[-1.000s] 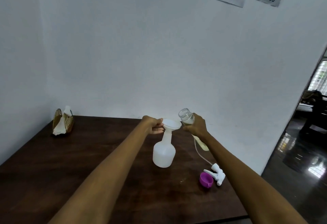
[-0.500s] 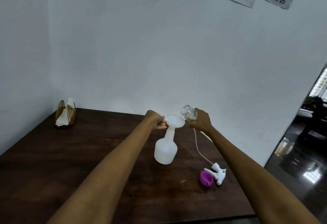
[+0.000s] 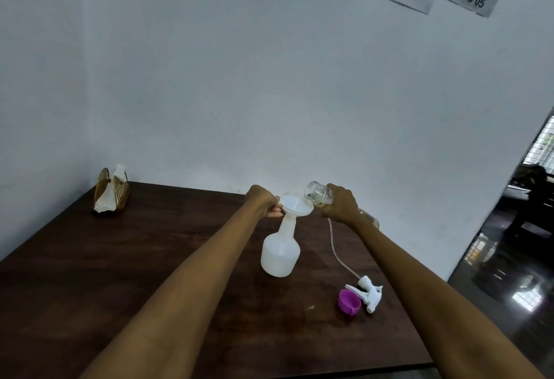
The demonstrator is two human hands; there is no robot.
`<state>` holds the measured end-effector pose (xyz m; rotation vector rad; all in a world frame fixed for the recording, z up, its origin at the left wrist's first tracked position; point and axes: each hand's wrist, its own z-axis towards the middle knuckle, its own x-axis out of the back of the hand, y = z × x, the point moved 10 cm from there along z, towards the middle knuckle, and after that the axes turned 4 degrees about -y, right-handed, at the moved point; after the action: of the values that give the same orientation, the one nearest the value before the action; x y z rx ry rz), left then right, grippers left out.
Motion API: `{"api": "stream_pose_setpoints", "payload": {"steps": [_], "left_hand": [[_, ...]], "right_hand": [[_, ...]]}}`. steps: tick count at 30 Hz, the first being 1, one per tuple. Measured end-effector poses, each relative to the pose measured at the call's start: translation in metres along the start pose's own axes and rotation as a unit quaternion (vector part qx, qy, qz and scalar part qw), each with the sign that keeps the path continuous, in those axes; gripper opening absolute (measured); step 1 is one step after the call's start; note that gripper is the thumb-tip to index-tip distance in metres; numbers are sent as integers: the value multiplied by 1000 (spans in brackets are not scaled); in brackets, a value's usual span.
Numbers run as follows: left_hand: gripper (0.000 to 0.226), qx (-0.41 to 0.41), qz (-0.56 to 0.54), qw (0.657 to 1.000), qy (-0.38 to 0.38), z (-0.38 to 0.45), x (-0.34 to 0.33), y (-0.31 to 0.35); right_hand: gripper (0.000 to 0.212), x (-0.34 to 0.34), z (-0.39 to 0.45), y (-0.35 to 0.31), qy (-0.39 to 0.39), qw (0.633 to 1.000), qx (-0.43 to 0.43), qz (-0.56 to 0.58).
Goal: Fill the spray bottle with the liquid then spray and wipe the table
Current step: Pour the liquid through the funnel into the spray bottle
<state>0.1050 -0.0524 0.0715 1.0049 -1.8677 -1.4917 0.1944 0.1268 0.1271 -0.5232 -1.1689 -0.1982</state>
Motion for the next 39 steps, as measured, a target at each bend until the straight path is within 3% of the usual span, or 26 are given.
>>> {"api": "stream_pose_setpoints", "payload": {"steps": [39], "left_hand": [[31, -3, 1, 1000, -3, -17, -6, 3]], "right_hand": [[34, 11, -9, -17, -3, 999, 20, -42]]}}
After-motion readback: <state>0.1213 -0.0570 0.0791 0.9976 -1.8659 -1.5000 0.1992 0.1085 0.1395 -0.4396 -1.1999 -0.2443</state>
